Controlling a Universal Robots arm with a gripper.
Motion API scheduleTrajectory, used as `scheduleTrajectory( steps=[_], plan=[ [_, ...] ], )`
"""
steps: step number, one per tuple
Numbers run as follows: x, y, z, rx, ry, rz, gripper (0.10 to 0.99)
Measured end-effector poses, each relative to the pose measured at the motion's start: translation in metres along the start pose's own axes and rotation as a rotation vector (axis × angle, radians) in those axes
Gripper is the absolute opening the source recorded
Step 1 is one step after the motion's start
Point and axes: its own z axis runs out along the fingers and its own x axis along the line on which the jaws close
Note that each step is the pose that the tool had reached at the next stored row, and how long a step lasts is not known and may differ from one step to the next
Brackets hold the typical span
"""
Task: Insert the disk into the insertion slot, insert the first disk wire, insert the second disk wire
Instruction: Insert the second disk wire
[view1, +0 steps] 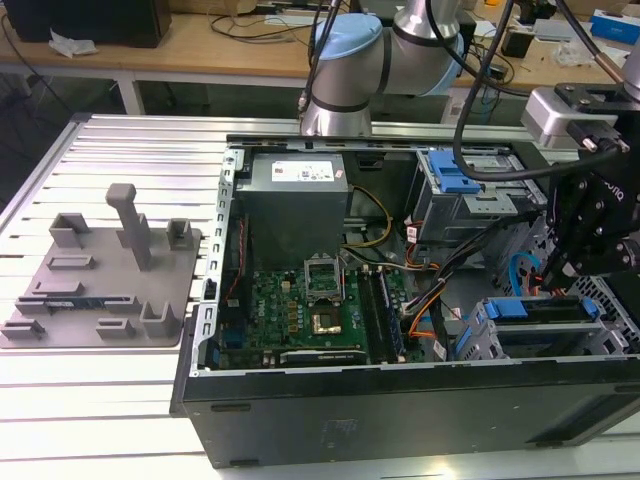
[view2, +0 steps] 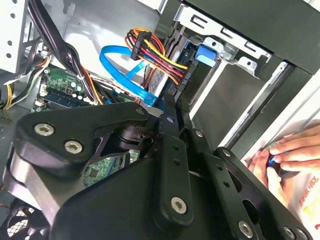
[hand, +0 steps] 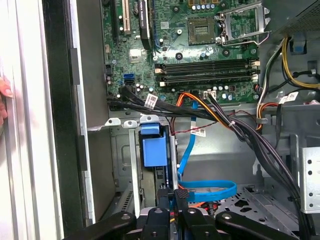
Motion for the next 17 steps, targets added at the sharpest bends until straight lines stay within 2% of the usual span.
scheduleTrajectory(
  steps=[3, 17],
  plan=[
    [0.003, -0.0002, 0.0017, 0.0, 0.0001, 0.0, 0.161],
    [0.003, -0.0019, 0.0051, 0.0, 0.0001, 0.0, 0.161]
  ],
)
